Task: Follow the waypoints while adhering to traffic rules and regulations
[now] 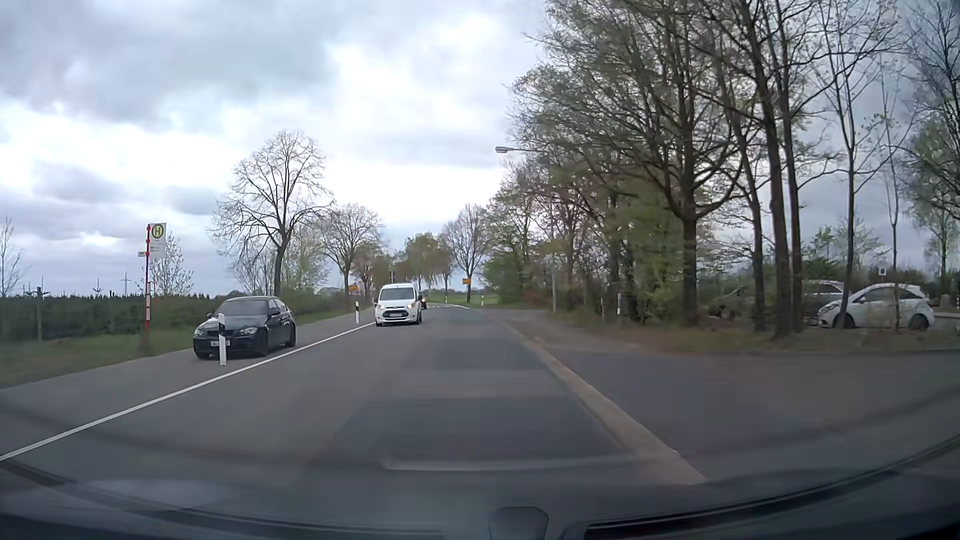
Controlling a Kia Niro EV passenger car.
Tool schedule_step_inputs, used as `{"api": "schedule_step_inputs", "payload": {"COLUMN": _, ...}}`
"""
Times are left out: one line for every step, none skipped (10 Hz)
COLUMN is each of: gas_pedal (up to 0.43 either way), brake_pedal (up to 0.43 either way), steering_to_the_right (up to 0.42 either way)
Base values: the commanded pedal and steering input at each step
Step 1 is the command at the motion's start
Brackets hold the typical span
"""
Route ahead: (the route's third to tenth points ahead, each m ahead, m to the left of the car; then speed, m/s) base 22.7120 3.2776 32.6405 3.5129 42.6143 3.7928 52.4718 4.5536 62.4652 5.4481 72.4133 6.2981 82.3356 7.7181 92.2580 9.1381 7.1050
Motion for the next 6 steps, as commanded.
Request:
{"api": "schedule_step_inputs", "payload": {"gas_pedal": 0.079, "brake_pedal": 0.0, "steering_to_the_right": -0.001}}
{"api": "schedule_step_inputs", "payload": {"gas_pedal": 0.079, "brake_pedal": 0.0, "steering_to_the_right": -0.001}}
{"api": "schedule_step_inputs", "payload": {"gas_pedal": 0.079, "brake_pedal": 0.0, "steering_to_the_right": -0.001}}
{"api": "schedule_step_inputs", "payload": {"gas_pedal": 0.079, "brake_pedal": 0.0, "steering_to_the_right": -0.001}}
{"api": "schedule_step_inputs", "payload": {"gas_pedal": 0.079, "brake_pedal": 0.0, "steering_to_the_right": -0.001}}
{"api": "schedule_step_inputs", "payload": {"gas_pedal": 0.079, "brake_pedal": 0.0, "steering_to_the_right": -0.002}}
